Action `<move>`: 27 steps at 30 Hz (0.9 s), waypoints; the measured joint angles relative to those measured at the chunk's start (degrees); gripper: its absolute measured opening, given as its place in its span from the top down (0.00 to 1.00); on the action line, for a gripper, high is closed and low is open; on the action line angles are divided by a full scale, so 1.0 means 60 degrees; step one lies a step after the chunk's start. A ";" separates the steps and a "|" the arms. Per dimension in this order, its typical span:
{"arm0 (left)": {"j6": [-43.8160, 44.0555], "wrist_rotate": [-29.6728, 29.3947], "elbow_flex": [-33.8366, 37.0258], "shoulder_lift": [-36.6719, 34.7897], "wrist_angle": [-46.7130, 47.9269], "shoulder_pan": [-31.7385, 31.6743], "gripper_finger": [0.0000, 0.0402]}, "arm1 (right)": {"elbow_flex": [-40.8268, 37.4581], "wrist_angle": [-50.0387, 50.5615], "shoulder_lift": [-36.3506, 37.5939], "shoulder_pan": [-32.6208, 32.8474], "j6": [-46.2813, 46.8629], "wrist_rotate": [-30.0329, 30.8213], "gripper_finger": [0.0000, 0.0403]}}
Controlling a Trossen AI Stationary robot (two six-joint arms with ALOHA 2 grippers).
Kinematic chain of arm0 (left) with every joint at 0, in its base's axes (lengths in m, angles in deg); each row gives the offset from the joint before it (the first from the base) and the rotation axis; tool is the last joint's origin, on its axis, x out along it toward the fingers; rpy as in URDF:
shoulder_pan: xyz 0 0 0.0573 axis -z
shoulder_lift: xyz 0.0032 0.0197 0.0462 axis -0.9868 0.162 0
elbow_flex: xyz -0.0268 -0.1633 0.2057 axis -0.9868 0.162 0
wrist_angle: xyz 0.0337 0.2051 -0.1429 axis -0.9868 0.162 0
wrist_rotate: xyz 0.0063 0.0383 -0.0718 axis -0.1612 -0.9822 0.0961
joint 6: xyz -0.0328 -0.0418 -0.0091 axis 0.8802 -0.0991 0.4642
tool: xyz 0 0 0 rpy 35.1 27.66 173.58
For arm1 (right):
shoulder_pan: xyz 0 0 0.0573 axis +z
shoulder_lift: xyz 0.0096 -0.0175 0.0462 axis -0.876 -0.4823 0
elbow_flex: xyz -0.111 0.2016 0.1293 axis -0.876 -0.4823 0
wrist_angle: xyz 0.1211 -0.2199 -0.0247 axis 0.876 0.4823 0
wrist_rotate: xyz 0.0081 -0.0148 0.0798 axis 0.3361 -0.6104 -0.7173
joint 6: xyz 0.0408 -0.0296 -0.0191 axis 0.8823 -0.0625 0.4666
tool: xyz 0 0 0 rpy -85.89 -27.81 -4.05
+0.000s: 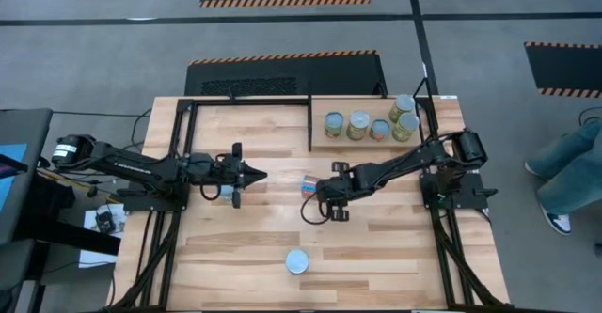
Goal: Pick and place cans onto a shelf
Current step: Put the canned corn on the shelf
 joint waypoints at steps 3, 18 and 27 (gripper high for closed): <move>0.0067 0.0000 -0.0001 0.0000 0.0164 0.0000 0.98 | -0.1080 -0.1205 0.0433 0.0221 0.0790 0.0033 0.70; 0.0093 -0.0055 -0.0002 0.0004 0.0048 0.0000 0.98 | -0.4305 -0.8343 0.0958 0.0752 0.5150 0.2520 0.59; 0.0082 -0.0063 -0.0002 0.0004 0.0085 0.0000 0.98 | -0.4295 -1.0406 -0.0163 0.0034 0.4494 0.2544 0.44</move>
